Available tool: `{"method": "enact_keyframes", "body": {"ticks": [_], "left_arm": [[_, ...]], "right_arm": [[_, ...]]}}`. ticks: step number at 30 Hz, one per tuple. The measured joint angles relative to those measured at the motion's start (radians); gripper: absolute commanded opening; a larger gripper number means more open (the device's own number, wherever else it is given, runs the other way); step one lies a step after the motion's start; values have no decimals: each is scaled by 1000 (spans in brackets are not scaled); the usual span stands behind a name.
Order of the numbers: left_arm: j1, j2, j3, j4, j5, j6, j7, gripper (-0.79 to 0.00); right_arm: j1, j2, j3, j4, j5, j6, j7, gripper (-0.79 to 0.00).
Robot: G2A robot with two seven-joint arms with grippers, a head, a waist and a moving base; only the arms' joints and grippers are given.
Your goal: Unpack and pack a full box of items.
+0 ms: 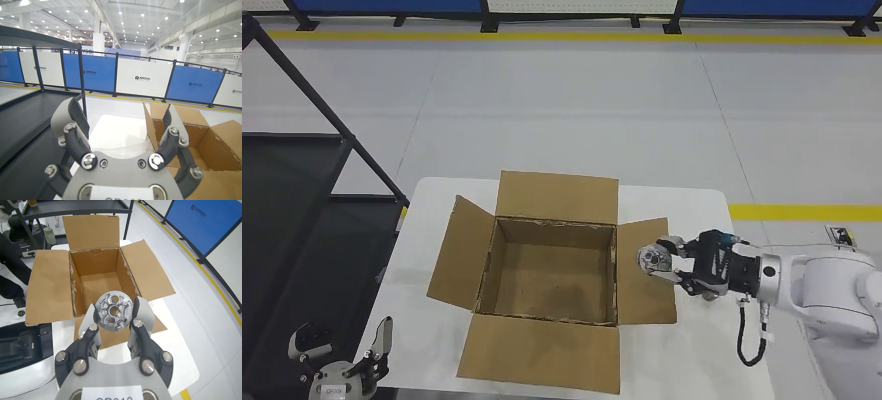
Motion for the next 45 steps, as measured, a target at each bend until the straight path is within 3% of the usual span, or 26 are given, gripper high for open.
{"method": "enact_keyframes", "body": {"ticks": [4,9,14,20,24,38,45], "left_arm": [[0,0,0,0,0,0,0,0],[0,0,0,0,0,0,0,0],[0,0,0,0,0,0,0,0],[0,0,0,0,0,0,0,0],[0,0,0,0,0,0,0,0],[0,0,0,0,0,0,0,0],[0,0,0,0,0,0,0,0]], "right_arm": [[194,-33,-195,74,47,58,36,-785],[432,-107,-469,228,100,108,28,-785],[628,-226,-745,487,163,134,-9,-785],[741,-377,-951,776,133,206,-101,-785],[760,-452,-1013,910,155,201,-139,-785],[735,-452,-994,947,170,216,-182,-785],[734,-518,-1024,1057,147,230,-223,-785]]}}
